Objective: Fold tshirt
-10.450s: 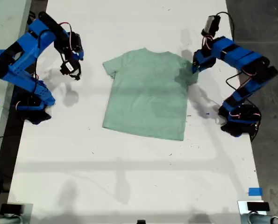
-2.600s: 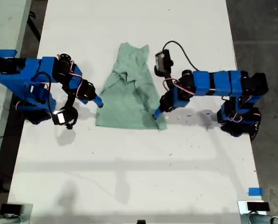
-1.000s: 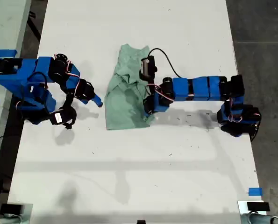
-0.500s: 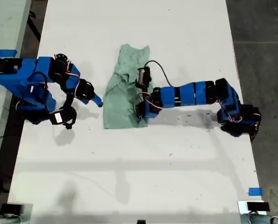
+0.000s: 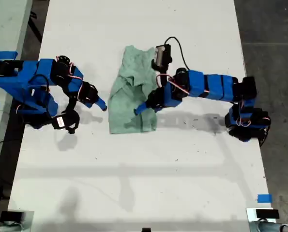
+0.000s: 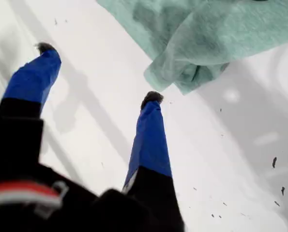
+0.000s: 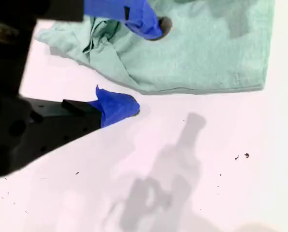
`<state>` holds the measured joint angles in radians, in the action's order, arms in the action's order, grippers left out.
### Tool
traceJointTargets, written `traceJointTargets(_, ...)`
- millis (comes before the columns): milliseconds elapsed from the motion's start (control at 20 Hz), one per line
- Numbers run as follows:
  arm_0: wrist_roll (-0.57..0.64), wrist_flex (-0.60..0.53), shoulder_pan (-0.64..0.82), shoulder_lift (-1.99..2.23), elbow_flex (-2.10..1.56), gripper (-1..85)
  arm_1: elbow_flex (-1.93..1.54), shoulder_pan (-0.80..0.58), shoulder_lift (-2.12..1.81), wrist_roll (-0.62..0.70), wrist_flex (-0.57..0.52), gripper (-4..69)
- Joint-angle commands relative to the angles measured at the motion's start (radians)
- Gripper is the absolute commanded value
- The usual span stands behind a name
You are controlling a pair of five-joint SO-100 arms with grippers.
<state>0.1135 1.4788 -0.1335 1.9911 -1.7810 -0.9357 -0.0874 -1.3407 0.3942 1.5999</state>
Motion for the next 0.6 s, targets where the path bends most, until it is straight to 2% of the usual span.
traceJointTargets(0,0.012,-0.012,0.003,-0.002,0.038,19.0,-0.054,-0.017,-0.225,0.021,0.023,30.5)
traceJointTargets(300,0.012,-0.005,-0.008,-0.091,0.115,19.1,-0.225,-0.046,-0.359,0.009,0.020,30.2)
traceJointTargets(450,0.028,-0.066,-0.002,-0.164,0.138,19.2,-0.239,-0.046,-0.362,0.006,0.018,30.2)
traceJointTargets(550,0.032,-0.155,-0.003,-0.247,0.132,19.1,-0.239,-0.043,-0.364,0.006,0.018,30.1)
